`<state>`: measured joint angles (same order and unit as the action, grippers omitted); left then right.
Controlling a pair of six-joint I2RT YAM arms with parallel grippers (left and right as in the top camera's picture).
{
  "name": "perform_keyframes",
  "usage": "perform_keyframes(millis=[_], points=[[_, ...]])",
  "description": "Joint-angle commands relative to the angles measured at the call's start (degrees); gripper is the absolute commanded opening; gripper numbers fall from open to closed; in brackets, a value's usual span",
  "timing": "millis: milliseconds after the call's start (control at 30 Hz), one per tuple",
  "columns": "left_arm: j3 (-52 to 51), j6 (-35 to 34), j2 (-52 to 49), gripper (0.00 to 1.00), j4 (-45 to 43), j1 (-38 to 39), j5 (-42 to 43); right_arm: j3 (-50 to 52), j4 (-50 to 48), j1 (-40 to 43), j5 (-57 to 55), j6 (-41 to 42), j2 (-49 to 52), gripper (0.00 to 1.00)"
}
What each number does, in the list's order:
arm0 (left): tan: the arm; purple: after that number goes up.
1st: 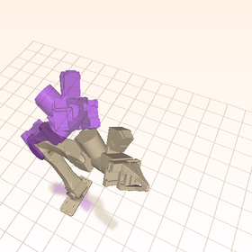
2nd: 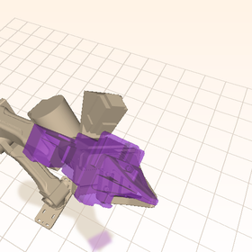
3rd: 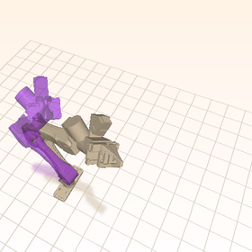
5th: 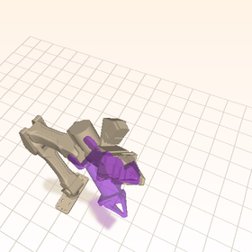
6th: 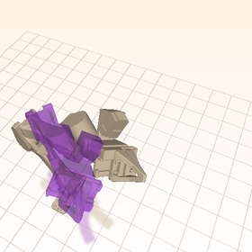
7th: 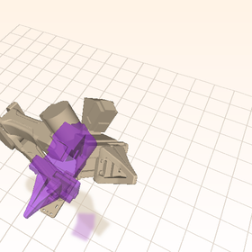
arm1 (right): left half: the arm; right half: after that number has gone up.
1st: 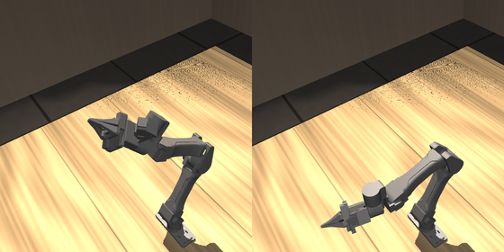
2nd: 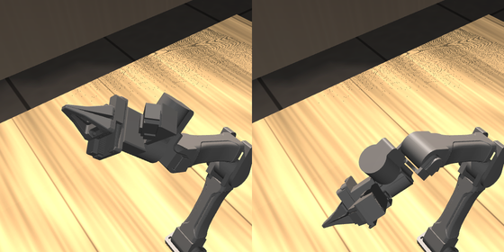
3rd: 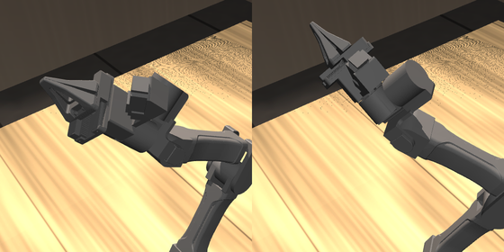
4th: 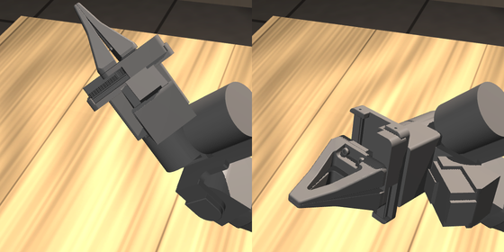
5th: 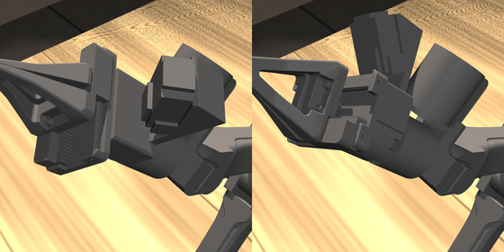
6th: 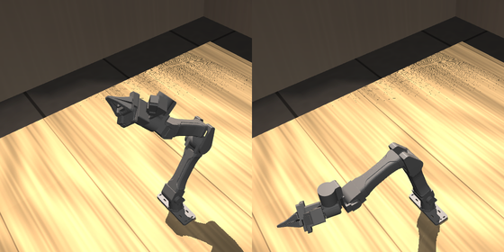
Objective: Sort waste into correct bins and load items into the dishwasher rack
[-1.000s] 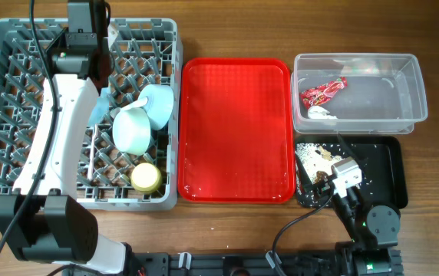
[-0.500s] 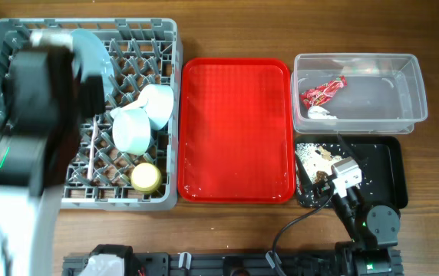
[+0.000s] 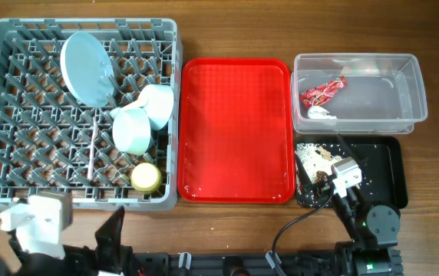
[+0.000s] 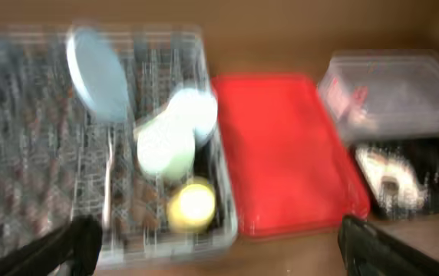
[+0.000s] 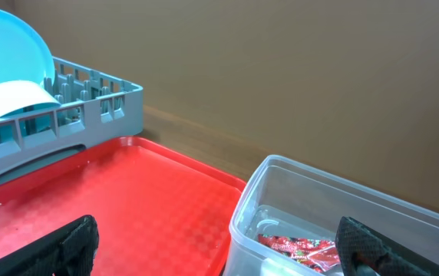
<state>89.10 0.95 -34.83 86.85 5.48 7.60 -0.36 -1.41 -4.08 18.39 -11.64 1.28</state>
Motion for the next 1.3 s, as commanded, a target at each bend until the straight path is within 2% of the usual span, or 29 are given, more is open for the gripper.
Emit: perform_keyframes(millis=[0,167,233,333,467,600,733,867,1000,1267], points=[[-3.6,3.3,0.8,1.0,-10.7,0.3,2.1,0.1,-0.3,0.2,0.9,-0.4,-0.3,1.0],[-22.3,5.5,7.2,1.0,-33.2,0.3,4.0,0.1,-0.3,0.2,0.9,-0.4,-0.3,1.0],[-35.1,5.5,12.2,1.0,-42.8,0.3,7.1,0.1,-0.3,0.2,0.9,-0.4,-0.3,1.0],[-49.8,5.4,18.9,1.0,-52.2,0.3,11.8,0.1,-0.3,0.2,0.9,-0.4,-0.3,1.0],[-63.9,3.4,26.1,1.0,-62.0,0.3,14.9,0.1,-0.3,0.2,0.9,-0.4,-0.3,1.0],[-71.3,2.8,30.4,1.0,-68.9,0.3,14.9,0.1,-0.3,0.2,0.9,-0.4,-0.3,1.0],[-75.8,2.9,34.6,1.0,-70.1,0.4,14.8,0.1,-0.3,0.2,0.9,-0.4,-0.3,1.0],[-81.2,2.9,34.7,1.0,-76.4,2.4,11.2,0.1,-0.3,0.2,0.9,-0.4,-0.3,1.0],[-88.8,2.9,34.7,1.0,-84.2,3.0,11.0,0.1,-0.3,0.2,0.9,-0.4,-0.3,1.0],[-88.8,2.9,34.6,1.0,-84.3,3.0,11.0,0.1,-0.3,0.2,0.9,-0.4,-0.3,1.0]])
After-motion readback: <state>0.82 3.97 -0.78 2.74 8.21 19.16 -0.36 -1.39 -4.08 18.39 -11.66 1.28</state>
